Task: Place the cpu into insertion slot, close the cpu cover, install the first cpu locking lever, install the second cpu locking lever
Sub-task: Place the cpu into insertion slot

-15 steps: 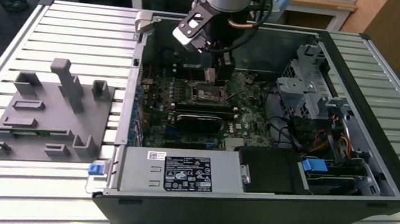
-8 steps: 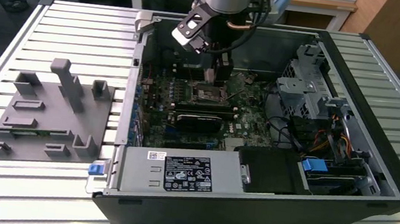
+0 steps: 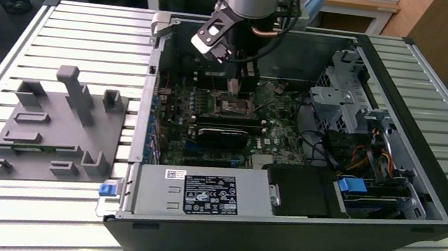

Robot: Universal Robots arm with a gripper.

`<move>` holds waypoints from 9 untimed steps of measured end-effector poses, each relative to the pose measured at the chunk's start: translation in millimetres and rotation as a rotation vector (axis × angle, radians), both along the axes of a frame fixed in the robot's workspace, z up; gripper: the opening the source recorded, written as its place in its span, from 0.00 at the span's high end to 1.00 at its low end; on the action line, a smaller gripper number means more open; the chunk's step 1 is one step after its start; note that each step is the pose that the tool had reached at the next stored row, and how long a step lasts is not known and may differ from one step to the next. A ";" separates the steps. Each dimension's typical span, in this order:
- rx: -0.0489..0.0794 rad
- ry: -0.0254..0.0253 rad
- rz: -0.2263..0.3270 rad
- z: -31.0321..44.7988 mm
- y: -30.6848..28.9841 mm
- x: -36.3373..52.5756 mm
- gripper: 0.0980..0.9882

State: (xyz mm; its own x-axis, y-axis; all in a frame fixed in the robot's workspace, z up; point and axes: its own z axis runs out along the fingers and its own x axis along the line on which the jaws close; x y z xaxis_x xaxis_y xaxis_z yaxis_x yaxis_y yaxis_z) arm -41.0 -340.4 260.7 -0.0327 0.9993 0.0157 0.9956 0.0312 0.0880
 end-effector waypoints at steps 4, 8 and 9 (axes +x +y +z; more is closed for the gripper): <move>0.000 -0.0001 0.000 -2.0 1.5 -0.1 0.50; 0.000 -0.0002 0.000 -4.7 3.9 -0.1 0.50; 0.000 -0.0002 0.000 -5.5 4.3 -0.1 0.50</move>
State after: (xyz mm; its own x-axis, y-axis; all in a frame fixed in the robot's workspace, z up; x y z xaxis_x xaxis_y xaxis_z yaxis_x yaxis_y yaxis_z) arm -41.2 -336.2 255.2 -0.0326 0.9993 0.0161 0.9956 0.0311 0.0883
